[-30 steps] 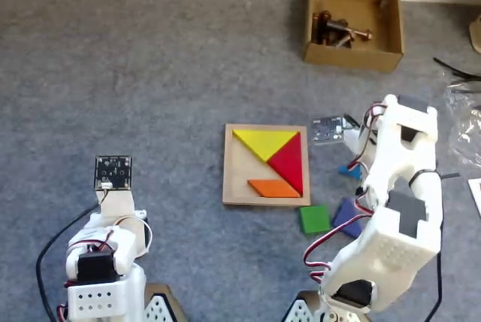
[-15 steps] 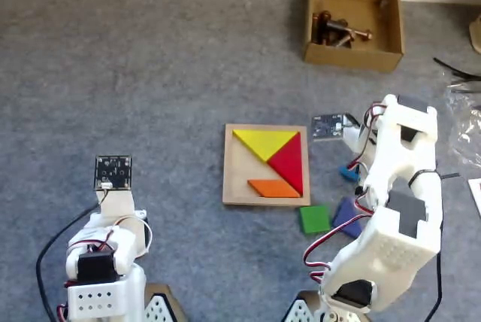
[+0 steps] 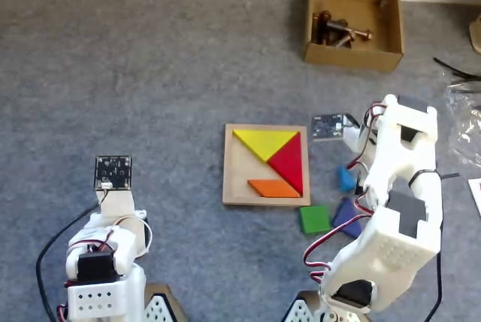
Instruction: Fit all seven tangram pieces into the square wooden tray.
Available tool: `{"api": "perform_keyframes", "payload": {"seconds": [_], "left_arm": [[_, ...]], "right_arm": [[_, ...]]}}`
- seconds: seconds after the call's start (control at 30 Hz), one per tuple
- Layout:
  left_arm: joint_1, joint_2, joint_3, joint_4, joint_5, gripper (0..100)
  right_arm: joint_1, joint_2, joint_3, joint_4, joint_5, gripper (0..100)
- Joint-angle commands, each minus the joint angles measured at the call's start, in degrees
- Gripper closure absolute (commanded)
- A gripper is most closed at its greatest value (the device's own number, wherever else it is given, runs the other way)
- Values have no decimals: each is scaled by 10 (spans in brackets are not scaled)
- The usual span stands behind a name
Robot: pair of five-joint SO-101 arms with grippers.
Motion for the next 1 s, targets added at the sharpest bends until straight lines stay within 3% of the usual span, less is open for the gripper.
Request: {"api": "perform_keyframes", "payload": {"seconds": [0.0,0.6,0.97], "left_arm": [[-5,4,12,4,1,995],[-5,4,12,4,1,995],[-5,4,12,4,1,995]], "right_arm": [[4,-11,-27,2,-7,993],[6,-11,-23,2,-83,993],[4,-7,-22,-3,-209,993]]}}
